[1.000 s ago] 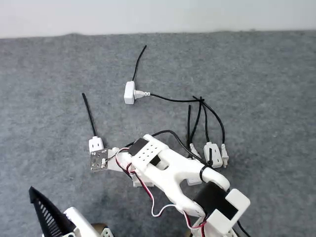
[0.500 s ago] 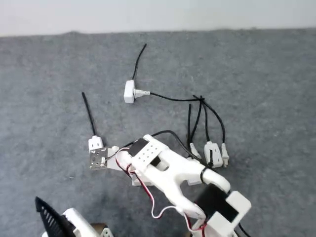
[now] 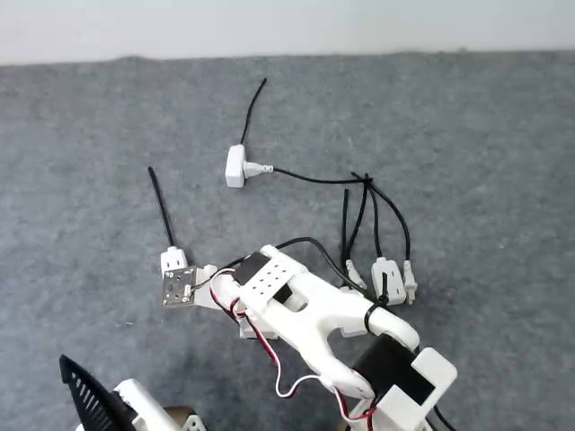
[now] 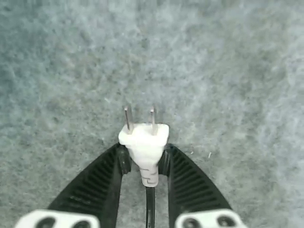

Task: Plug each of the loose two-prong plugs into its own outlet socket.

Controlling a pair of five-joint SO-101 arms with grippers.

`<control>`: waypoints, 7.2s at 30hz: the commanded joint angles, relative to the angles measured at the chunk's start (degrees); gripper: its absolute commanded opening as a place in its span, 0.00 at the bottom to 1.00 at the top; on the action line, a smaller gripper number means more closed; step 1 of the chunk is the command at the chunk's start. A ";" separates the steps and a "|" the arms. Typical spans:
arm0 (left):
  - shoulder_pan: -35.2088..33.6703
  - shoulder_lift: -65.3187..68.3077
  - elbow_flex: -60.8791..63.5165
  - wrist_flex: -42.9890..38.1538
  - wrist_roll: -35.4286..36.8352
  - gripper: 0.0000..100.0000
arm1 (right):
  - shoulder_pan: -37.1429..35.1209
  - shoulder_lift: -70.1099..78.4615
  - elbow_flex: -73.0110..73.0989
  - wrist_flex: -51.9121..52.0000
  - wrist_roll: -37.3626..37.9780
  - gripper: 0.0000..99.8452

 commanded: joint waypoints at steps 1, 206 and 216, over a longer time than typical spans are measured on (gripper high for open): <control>-0.70 0.09 0.13 -2.29 -0.79 0.27 | -0.84 -1.80 -0.09 -0.66 -0.70 0.01; 30.95 0.00 63.52 -47.03 13.19 0.27 | 10.42 -28.35 5.71 -4.44 -20.48 0.17; 21.54 0.09 60.18 -47.03 15.74 0.27 | 9.80 -11.30 0.70 -1.36 -28.92 0.16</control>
